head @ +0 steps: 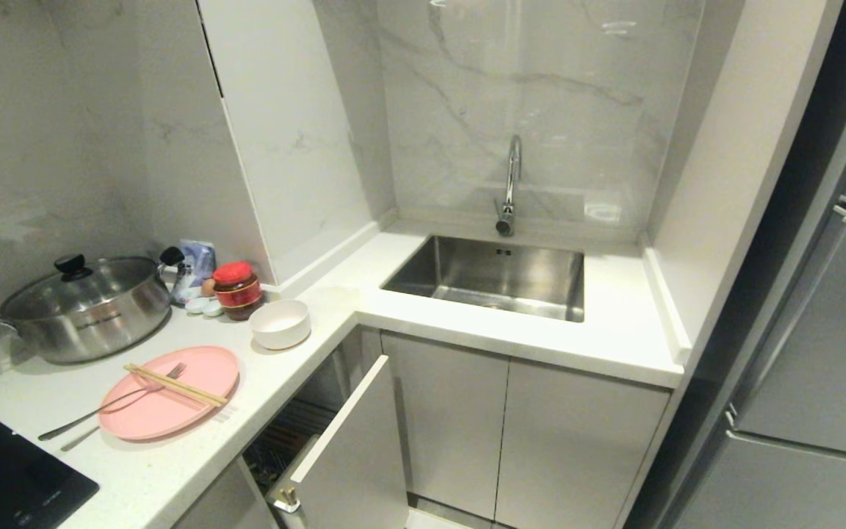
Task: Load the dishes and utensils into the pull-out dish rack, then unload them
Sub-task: Open the cupboard
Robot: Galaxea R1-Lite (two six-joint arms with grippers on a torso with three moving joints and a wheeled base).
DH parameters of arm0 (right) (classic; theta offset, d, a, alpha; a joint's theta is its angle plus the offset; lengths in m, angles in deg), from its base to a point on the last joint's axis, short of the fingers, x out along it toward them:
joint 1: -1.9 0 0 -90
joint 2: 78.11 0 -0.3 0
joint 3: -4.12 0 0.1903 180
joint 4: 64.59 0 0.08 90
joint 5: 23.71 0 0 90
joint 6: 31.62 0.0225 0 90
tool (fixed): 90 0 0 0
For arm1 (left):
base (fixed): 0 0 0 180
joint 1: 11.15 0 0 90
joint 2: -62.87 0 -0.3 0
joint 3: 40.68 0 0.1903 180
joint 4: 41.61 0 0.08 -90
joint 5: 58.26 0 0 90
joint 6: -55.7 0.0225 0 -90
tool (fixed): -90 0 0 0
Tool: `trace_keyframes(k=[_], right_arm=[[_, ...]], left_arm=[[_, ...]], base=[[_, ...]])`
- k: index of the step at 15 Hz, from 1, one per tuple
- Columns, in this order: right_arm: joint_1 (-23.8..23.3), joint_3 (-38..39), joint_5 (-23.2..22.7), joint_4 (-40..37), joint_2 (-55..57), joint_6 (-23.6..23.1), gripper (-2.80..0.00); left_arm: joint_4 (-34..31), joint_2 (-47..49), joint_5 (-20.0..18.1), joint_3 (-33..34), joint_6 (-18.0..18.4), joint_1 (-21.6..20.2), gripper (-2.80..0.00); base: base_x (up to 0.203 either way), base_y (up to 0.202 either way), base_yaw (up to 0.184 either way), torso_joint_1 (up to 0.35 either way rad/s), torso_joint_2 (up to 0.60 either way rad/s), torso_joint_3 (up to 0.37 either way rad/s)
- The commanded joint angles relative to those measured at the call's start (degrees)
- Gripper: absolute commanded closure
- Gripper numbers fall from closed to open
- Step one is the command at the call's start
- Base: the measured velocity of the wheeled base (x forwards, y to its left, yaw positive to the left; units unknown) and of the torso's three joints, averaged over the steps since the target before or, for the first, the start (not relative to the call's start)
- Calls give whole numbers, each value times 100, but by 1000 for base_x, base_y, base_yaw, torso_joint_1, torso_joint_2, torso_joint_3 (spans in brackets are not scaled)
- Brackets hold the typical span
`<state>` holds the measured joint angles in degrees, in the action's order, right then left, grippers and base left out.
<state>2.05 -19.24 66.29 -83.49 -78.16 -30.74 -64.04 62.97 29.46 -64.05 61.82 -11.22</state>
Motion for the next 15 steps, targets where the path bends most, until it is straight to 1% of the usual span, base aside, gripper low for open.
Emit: trace_keyframes(k=[1, 13, 15], right_arm=[[2, 149, 0, 2, 5, 0, 0], [2, 149, 0, 11, 5, 0, 0], [2, 149, 0, 6, 5, 9, 0]], left_arm=[[3, 8, -1, 79, 3, -1, 0], [3, 8, -1, 79, 3, -1, 0], [3, 8, -1, 79, 3, -1, 0]], base=[[0, 0, 0, 0, 0, 0], [0, 0, 0, 0, 0, 0], [0, 0, 0, -120, 245, 104]])
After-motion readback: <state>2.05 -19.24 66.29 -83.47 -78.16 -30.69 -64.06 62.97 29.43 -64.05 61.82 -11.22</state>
